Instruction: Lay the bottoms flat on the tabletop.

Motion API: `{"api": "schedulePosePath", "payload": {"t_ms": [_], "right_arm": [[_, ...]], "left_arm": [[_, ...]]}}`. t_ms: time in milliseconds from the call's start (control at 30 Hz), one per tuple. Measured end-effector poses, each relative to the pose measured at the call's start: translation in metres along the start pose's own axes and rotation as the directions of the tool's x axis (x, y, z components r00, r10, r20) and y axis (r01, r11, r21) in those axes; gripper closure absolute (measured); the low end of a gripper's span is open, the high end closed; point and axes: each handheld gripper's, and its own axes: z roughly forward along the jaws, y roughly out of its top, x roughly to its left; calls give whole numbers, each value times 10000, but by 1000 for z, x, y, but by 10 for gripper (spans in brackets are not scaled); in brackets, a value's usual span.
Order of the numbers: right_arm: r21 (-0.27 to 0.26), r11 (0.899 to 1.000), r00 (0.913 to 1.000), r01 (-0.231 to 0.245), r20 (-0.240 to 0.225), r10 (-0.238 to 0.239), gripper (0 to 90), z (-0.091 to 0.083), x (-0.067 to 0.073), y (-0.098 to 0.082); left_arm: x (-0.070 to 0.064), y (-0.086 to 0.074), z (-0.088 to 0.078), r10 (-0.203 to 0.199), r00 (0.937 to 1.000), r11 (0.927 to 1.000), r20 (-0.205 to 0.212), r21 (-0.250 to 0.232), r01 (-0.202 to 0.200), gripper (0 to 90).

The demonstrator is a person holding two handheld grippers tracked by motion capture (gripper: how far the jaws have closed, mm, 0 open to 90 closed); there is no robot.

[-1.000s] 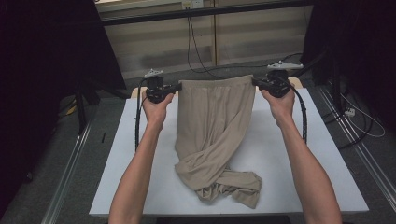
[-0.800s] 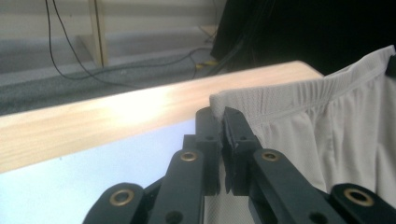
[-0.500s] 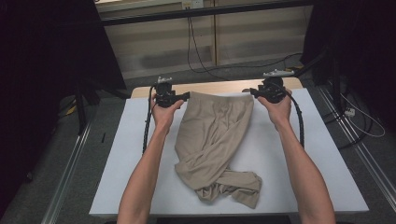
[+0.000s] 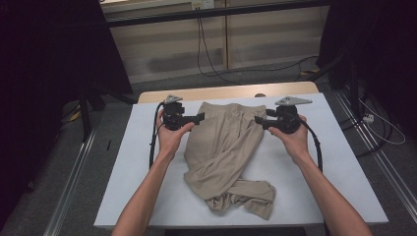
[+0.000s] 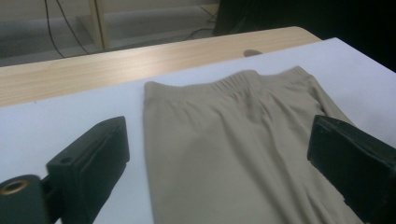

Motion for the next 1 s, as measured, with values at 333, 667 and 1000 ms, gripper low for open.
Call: {"api": "schedulePosePath", "payload": {"t_ms": [333,667,1000], "right_arm": [[415,9893,9678,1400,-2166,-1279,737,-28,85,-28],[892,9489,8901,3028,-3822,-2482,400,-5,176,-46],[867,9519,9240,2940,-2806,-2598,876,-13,171,-62]], "left_arm": [[-20,-38,-47,753,9971,9971,91,139,-754,61],[-36,-74,-79,896,9960,9945,-65,543,-891,77],[-45,-88,-74,1155,9916,9889,580,878,-1203,77]]}}
